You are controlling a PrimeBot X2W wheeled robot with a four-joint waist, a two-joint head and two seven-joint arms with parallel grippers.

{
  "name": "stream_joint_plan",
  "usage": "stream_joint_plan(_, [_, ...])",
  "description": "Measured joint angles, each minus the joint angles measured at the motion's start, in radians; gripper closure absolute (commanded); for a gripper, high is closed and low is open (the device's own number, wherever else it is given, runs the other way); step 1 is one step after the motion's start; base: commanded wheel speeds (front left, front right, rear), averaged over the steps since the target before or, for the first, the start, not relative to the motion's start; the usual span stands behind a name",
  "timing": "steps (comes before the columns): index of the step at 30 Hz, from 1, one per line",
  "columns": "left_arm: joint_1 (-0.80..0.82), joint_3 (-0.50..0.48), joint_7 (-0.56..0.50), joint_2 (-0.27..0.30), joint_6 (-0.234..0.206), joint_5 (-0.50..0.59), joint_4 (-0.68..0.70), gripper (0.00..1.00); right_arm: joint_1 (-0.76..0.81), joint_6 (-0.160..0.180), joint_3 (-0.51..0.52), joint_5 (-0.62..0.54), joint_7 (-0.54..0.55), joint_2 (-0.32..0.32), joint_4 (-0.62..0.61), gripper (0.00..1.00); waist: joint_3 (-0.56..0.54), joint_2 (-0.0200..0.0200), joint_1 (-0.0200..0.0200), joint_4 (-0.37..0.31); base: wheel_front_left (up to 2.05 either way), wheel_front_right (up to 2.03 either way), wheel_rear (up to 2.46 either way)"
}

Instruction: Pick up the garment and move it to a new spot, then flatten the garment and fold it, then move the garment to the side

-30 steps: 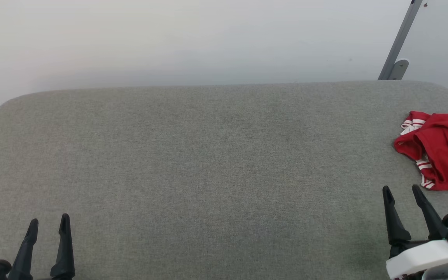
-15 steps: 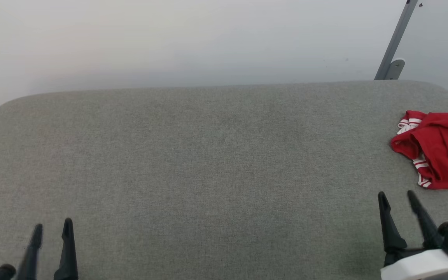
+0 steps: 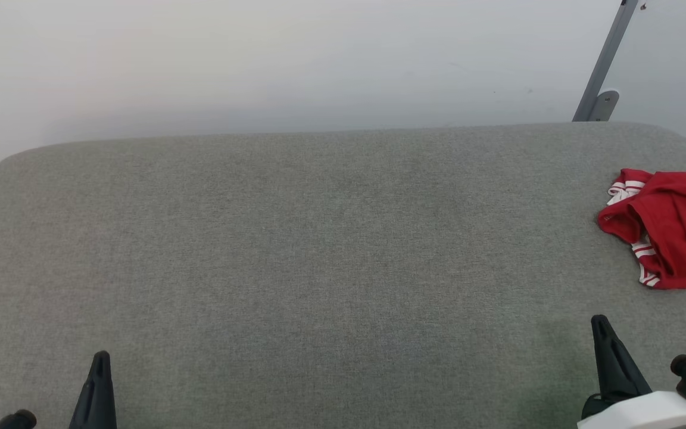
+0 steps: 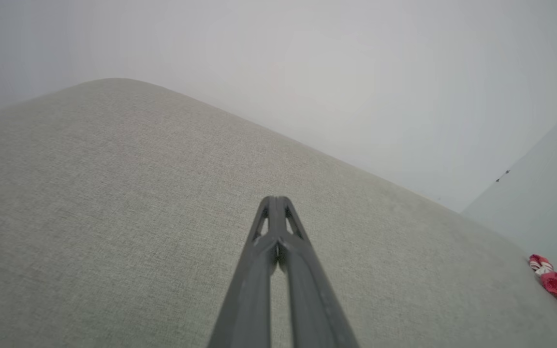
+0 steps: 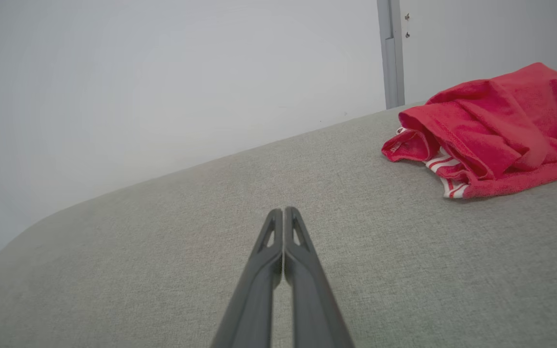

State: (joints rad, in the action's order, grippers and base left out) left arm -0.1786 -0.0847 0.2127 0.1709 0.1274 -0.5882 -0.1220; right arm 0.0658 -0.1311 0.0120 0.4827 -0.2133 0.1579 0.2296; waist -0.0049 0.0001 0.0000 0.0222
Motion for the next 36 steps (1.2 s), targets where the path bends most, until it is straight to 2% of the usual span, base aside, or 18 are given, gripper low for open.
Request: stream_joint_plan(36, [0.119,-0.009,-0.142,-0.049,0.000,-0.459,-0.055,1.00,-0.077,0.000,0.048,0.498,0.145,-0.048,0.005,1.00,0.003,0.0000,0.0000,-0.007,0.00,0.00,0.00])
